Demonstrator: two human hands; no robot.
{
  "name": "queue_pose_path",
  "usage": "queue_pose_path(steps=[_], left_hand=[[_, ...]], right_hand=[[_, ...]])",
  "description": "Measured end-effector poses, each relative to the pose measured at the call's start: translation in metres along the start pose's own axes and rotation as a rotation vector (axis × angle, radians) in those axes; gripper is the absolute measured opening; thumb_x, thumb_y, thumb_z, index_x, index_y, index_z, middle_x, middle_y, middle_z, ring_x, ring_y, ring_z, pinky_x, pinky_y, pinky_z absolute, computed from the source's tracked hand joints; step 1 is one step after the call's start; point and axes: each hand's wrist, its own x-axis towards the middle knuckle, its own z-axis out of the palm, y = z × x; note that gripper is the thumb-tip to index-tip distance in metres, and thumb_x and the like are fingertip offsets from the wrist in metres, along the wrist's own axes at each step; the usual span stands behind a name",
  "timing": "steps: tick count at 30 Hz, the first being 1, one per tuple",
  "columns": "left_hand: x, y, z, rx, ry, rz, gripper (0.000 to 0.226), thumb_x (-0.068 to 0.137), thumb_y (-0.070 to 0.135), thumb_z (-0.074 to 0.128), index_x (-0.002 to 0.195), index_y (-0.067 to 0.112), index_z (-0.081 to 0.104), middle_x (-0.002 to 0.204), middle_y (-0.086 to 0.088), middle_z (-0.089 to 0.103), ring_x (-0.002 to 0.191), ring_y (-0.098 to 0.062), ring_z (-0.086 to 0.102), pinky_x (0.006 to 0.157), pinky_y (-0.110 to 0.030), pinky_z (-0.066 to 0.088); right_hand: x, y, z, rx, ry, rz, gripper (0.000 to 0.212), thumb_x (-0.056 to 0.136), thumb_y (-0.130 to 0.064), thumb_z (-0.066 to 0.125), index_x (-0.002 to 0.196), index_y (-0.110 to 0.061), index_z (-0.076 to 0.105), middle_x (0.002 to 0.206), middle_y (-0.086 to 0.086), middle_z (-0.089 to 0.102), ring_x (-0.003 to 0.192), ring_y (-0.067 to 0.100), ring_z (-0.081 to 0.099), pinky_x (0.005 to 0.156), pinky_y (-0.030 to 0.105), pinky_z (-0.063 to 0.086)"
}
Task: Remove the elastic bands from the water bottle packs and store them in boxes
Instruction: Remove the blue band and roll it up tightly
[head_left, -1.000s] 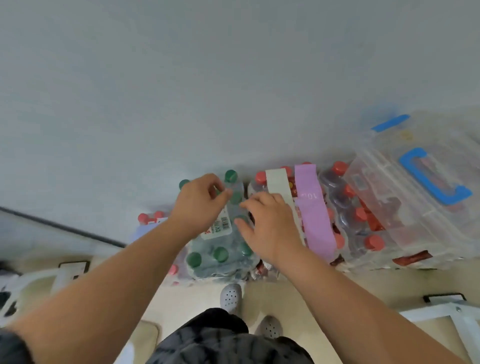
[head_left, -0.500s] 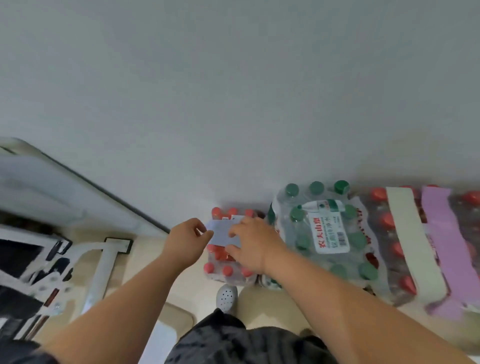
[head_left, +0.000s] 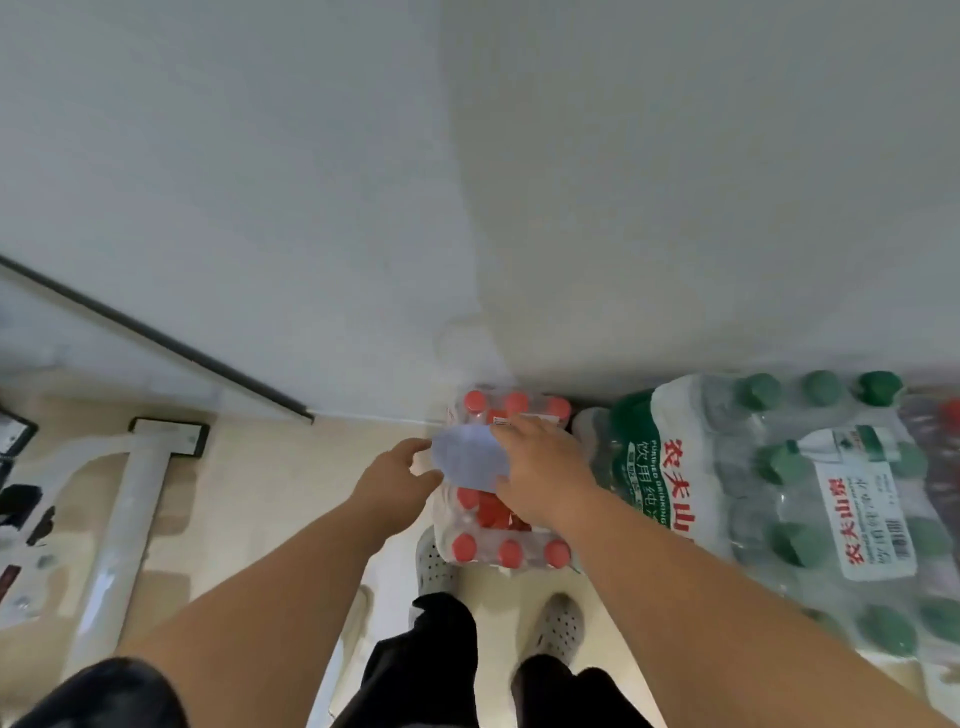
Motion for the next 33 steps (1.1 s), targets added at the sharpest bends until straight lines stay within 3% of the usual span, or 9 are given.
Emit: queue_pose_path(steps=[4, 8, 11, 14, 18, 21, 25, 31, 33], left_hand=[[0.006, 0.004, 0.005, 0.069, -0.191, 0.030, 0.060, 0.096, 0.026, 0.059, 0.151, 0.035, 0.038, 0.156, -0.003, 0.042, 0.128, -0.022, 0.053, 0.091, -0.022, 0.040], [0.003, 0.015, 0.009, 0.112, -0.306, 0.008, 0.056, 0.097, 0.029, 0.057, 0.150, 0.038, 0.040, 0.159, -0.002, 0.038, 0.140, -0.025, 0.042, 0.103, -0.028, 0.036], [-0.002, 0.019, 0.008, 0.021, -0.257, 0.012, 0.054, 0.095, 0.029, 0.061, 0.147, 0.034, 0.047, 0.149, 0.000, 0.049, 0.133, -0.024, 0.050, 0.105, -0.032, 0.042], [-0.011, 0.018, 0.002, -0.088, -0.141, 0.028, 0.044, 0.091, 0.031, 0.067, 0.134, 0.034, 0.054, 0.129, 0.003, 0.060, 0.110, -0.019, 0.060, 0.082, -0.027, 0.049], [-0.025, 0.020, -0.009, -0.238, -0.087, 0.008, 0.029, 0.090, 0.032, 0.069, 0.117, 0.032, 0.059, 0.113, 0.002, 0.065, 0.096, -0.017, 0.064, 0.070, -0.027, 0.047], [-0.046, 0.034, -0.016, -0.302, -0.176, 0.002, 0.020, 0.092, 0.036, 0.067, 0.110, 0.028, 0.064, 0.111, -0.001, 0.069, 0.095, -0.020, 0.066, 0.073, -0.031, 0.049], [-0.086, 0.066, -0.018, -0.342, -0.393, 0.016, 0.039, 0.095, 0.052, 0.058, 0.111, 0.020, 0.071, 0.100, -0.008, 0.077, 0.087, -0.025, 0.072, 0.074, -0.036, 0.056], [-0.146, 0.132, -0.008, -0.696, -0.460, 0.271, 0.026, 0.096, 0.025, 0.063, 0.110, 0.005, 0.073, 0.107, -0.032, 0.067, 0.091, -0.036, 0.061, 0.084, -0.046, 0.049], [-0.165, 0.158, -0.002, -0.726, -0.420, 0.364, 0.031, 0.089, 0.026, 0.068, 0.108, 0.001, 0.070, 0.100, -0.026, 0.065, 0.090, -0.035, 0.055, 0.083, -0.050, 0.043]], right_hand=[[0.004, -0.007, 0.014, -0.082, -0.041, 0.010, 0.083, 0.096, -0.023, 0.061, 0.162, -0.029, 0.011, 0.169, 0.000, 0.017, 0.154, 0.030, 0.017, 0.124, 0.052, 0.022], [0.004, -0.010, 0.017, -0.245, 0.138, 0.037, 0.050, 0.097, -0.017, 0.054, 0.145, -0.026, 0.044, 0.142, 0.004, 0.054, 0.132, 0.029, 0.044, 0.115, 0.050, 0.032], [-0.002, -0.015, 0.016, -0.170, 0.178, 0.051, 0.023, 0.099, -0.021, 0.056, 0.121, -0.025, 0.062, 0.122, 0.000, 0.066, 0.120, 0.025, 0.052, 0.111, 0.047, 0.036], [-0.017, -0.019, 0.009, -0.014, 0.207, 0.045, 0.010, 0.099, -0.023, 0.058, 0.104, -0.028, 0.065, 0.105, -0.005, 0.066, 0.105, 0.020, 0.054, 0.104, 0.042, 0.041], [-0.055, -0.018, -0.010, 0.140, 0.266, -0.010, 0.016, 0.096, -0.023, 0.059, 0.081, -0.029, 0.057, 0.087, -0.008, 0.061, 0.089, 0.018, 0.052, 0.083, 0.036, 0.044], [-0.096, -0.013, -0.028, 0.249, 0.280, -0.042, 0.007, 0.094, -0.023, 0.063, 0.087, -0.022, 0.064, 0.089, -0.003, 0.063, 0.091, 0.022, 0.054, 0.078, 0.036, 0.047], [-0.144, -0.008, -0.055, 0.363, 0.348, -0.043, 0.002, 0.093, -0.021, 0.068, 0.092, -0.020, 0.069, 0.085, -0.007, 0.059, 0.085, 0.017, 0.053, 0.072, 0.032, 0.042], [-0.219, 0.011, -0.081, 0.559, 0.523, -0.042, 0.010, 0.086, -0.015, 0.073, 0.082, -0.022, 0.066, 0.076, -0.006, 0.063, 0.074, 0.009, 0.054, 0.062, 0.022, 0.041], [-0.244, 0.023, -0.086, 0.646, 0.567, -0.016, 0.010, 0.087, -0.019, 0.076, 0.085, -0.023, 0.066, 0.080, -0.005, 0.065, 0.077, 0.011, 0.056, 0.063, 0.024, 0.043]])
